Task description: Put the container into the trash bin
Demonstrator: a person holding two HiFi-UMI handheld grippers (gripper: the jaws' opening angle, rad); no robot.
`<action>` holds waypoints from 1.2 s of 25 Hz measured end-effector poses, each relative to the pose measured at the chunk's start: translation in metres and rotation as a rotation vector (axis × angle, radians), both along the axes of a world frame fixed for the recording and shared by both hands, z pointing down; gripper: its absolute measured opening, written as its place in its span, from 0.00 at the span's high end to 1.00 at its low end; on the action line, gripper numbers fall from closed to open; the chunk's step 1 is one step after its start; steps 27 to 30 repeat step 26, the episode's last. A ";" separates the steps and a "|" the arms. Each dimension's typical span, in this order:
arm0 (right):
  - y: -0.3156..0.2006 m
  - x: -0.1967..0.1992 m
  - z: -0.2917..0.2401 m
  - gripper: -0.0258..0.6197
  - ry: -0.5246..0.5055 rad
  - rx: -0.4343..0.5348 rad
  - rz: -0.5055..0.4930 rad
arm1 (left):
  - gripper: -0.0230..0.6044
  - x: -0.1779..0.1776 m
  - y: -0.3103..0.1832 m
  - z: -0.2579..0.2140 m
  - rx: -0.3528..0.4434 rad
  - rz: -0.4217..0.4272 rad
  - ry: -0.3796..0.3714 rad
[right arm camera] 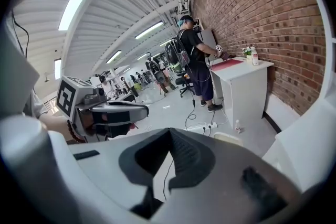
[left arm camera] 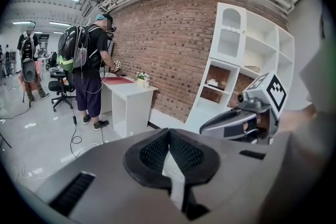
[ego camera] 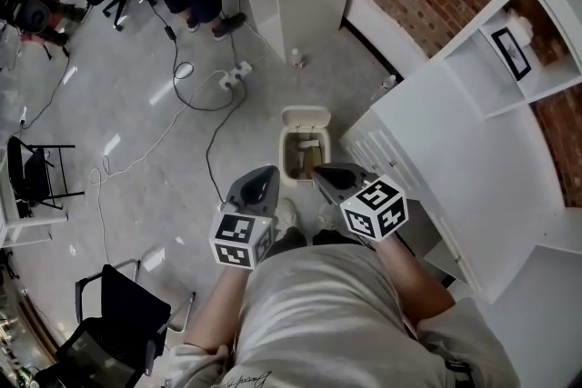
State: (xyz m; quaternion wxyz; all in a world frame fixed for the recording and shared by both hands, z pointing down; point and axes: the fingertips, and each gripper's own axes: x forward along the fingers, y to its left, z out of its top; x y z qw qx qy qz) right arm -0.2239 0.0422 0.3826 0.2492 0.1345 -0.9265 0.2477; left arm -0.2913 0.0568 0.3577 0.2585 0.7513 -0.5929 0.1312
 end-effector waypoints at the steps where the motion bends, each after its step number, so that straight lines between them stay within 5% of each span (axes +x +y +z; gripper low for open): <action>1: 0.000 0.000 0.000 0.92 0.001 0.003 -0.004 | 0.94 -0.001 0.001 0.000 0.000 -0.003 -0.001; 30: -0.001 -0.001 -0.005 0.92 -0.008 -0.007 -0.048 | 0.94 0.011 -0.003 -0.002 0.003 -0.020 0.010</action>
